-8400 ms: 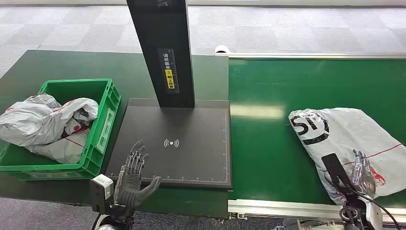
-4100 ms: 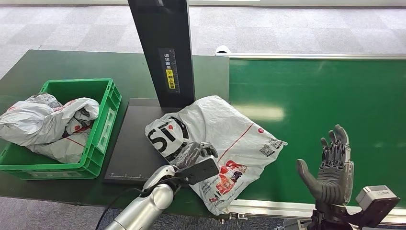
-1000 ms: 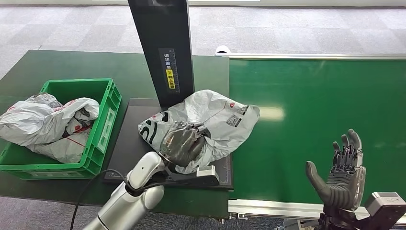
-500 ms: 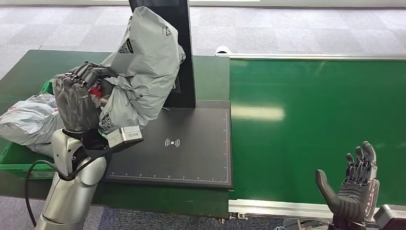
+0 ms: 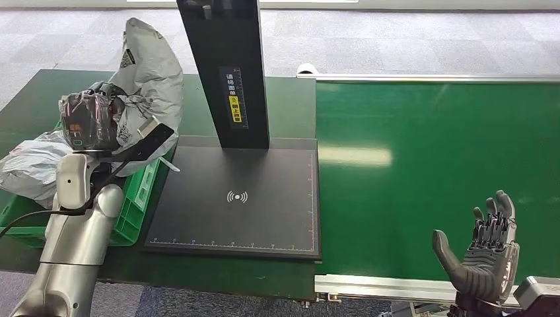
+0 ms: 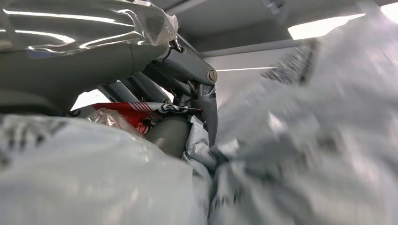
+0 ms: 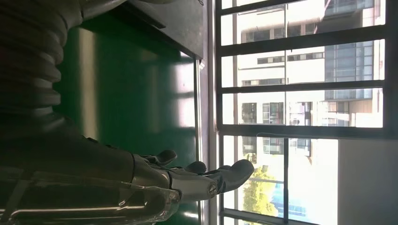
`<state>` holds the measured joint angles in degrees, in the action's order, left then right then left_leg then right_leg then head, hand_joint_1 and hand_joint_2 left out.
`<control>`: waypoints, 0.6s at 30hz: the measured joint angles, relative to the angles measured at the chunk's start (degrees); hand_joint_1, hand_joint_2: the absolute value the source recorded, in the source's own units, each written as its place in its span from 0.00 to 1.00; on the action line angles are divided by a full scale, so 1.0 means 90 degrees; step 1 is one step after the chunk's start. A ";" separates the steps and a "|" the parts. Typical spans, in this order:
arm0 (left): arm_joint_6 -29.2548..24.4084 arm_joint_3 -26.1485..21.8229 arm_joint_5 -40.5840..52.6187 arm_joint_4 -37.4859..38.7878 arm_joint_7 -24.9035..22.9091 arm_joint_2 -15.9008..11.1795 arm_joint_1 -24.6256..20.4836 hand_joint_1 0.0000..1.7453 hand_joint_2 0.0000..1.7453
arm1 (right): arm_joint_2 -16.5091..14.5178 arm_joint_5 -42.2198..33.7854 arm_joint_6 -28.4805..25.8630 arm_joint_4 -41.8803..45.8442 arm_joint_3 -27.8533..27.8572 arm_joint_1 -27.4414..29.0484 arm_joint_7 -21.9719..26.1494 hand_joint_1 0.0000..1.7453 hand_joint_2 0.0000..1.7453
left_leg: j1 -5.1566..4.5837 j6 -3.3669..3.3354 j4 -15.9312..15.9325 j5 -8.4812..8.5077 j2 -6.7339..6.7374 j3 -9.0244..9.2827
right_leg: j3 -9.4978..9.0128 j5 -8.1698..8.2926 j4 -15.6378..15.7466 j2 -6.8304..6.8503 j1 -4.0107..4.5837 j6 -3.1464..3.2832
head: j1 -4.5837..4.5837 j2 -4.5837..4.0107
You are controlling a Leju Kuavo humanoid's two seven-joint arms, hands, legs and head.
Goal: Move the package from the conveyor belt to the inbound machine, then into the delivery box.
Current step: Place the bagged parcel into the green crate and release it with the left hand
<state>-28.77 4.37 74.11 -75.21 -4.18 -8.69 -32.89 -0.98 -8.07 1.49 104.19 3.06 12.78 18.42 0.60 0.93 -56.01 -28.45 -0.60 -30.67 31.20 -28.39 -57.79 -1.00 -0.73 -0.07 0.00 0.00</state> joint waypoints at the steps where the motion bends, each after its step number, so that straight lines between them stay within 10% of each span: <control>1: -0.0109 -0.0103 0.0089 0.0359 -0.0060 -0.0060 -0.0112 1.00 1.00 | -0.0005 0.0005 0.0009 0.0000 0.0000 -0.0008 -0.0010 0.00 1.00 | 0.0000 0.0001 0.0000 0.0001 0.0000 0.0001 | 0.0000 0.0000 -0.0001 0.0000 0.0001 0.0000 | 0.0000 0.0000; 18: -0.0429 -0.0845 0.0807 0.2300 -0.0630 -0.0524 -0.0756 1.00 1.00 | -0.0057 0.0042 0.0024 0.0000 0.0000 -0.0043 -0.0068 0.00 1.00 | 0.0003 0.0003 0.0000 0.0002 0.0000 0.0001 | -0.0001 0.0001 -0.0003 -0.0001 0.0004 0.0001 | 0.0001 0.0000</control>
<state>-32.63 -3.24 81.38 -54.51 -9.85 -13.40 -39.69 -1.49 -7.69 1.70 104.19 3.06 12.39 17.81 0.63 0.95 -56.01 -28.42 -0.60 -30.66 31.19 -28.38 -57.82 -1.01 -0.70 -0.05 0.01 0.00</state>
